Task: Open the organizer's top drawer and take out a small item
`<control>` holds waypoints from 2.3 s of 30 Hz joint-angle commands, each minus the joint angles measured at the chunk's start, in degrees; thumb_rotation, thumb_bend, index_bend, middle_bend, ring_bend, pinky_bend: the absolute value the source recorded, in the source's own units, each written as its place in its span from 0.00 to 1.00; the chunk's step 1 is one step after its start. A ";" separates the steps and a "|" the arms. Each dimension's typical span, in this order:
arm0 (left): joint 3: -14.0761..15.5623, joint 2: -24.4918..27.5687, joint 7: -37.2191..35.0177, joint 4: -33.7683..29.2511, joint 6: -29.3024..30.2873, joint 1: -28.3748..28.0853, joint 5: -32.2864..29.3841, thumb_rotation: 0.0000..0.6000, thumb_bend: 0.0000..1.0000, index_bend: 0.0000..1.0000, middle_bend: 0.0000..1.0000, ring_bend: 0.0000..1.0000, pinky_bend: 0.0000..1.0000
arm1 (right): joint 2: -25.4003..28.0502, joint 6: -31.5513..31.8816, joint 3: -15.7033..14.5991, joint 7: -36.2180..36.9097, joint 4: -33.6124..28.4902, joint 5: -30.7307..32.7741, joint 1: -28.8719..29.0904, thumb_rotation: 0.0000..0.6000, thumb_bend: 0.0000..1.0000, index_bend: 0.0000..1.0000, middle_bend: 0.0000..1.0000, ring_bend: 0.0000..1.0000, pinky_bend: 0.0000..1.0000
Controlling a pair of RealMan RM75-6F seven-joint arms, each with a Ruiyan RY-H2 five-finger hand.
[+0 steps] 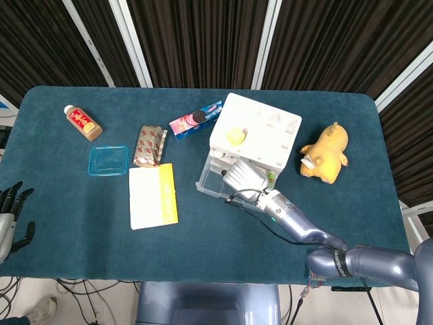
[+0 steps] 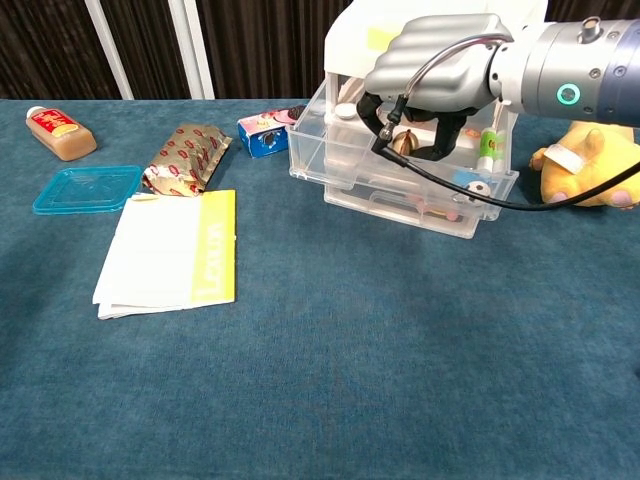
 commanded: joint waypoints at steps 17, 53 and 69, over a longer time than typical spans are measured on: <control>0.08 0.05 0.22 -0.10 -0.12 -0.02 -0.08 1.00 0.47 0.10 0.00 0.00 0.00 | 0.25 -0.02 -0.61 -1.26 -0.60 1.90 0.73 1.00 0.35 0.52 1.00 1.00 1.00; 0.12 0.07 0.24 -0.16 -0.19 -0.07 -0.10 1.00 0.47 0.10 0.00 0.00 0.00 | 6.39 3.14 0.08 0.00 -7.59 1.83 -0.01 1.00 0.38 0.56 1.00 1.00 1.00; 0.13 0.18 0.36 -0.55 0.24 0.04 0.28 1.00 0.47 0.10 0.00 0.00 0.00 | 24.46 7.19 -0.12 6.77 -18.50 -0.95 -6.82 1.00 0.38 0.57 1.00 1.00 1.00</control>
